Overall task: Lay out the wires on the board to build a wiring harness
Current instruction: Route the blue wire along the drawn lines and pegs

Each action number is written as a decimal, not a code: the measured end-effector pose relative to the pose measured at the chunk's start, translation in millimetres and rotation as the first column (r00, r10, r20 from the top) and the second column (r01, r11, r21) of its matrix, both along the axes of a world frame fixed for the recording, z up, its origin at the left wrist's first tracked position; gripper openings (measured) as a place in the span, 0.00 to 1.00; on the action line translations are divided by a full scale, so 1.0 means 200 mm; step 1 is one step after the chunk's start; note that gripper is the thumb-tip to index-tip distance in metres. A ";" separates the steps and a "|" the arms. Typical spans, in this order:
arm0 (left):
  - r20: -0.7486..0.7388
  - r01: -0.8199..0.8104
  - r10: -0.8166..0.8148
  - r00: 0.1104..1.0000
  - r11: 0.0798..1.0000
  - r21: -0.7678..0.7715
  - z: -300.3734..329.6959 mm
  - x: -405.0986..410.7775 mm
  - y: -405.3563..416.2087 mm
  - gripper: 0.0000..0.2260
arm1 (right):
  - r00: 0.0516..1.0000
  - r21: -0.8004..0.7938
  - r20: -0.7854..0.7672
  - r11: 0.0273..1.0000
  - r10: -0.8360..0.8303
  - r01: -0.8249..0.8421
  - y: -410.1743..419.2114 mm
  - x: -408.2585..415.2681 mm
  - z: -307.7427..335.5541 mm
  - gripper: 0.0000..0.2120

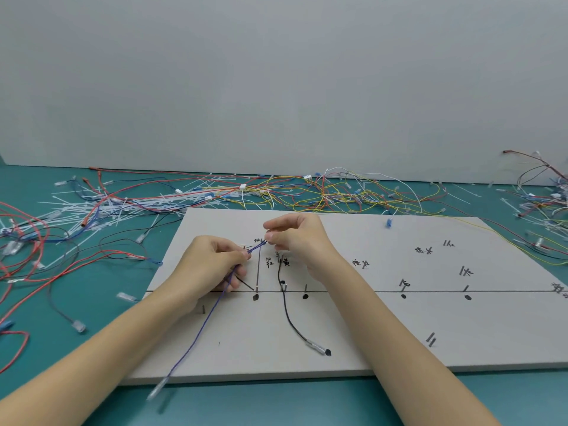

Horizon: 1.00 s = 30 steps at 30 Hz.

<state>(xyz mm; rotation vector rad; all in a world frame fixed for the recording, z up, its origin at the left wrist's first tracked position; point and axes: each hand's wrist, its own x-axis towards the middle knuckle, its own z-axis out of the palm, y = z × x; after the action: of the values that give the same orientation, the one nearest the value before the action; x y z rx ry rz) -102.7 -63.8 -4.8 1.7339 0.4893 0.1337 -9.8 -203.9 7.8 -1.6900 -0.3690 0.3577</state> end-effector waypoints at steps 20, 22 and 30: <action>-0.016 0.046 -0.044 0.999 0.990 0.134 -0.05 0.04 -0.03 0.07 | 0.989 -0.208 0.149 0.977 -0.025 0.056 0.14 0.06 -0.01 0.13; -0.014 0.050 -0.049 0.999 0.990 0.130 -0.05 0.04 -0.03 0.07 | 0.990 -0.194 0.133 0.979 -0.037 0.063 0.12 0.06 0.00 0.12; -0.031 0.055 -0.050 0.998 0.982 0.181 -0.05 0.04 -0.03 0.07 | 0.999 -0.121 0.008 0.992 -0.038 0.039 0.08 0.07 0.00 0.11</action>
<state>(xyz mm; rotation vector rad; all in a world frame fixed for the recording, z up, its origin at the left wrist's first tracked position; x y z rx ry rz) -94.6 -70.5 -14.3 1.9279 0.4618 0.1204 4.3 -187.3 7.8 -1.8144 -0.3238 0.3530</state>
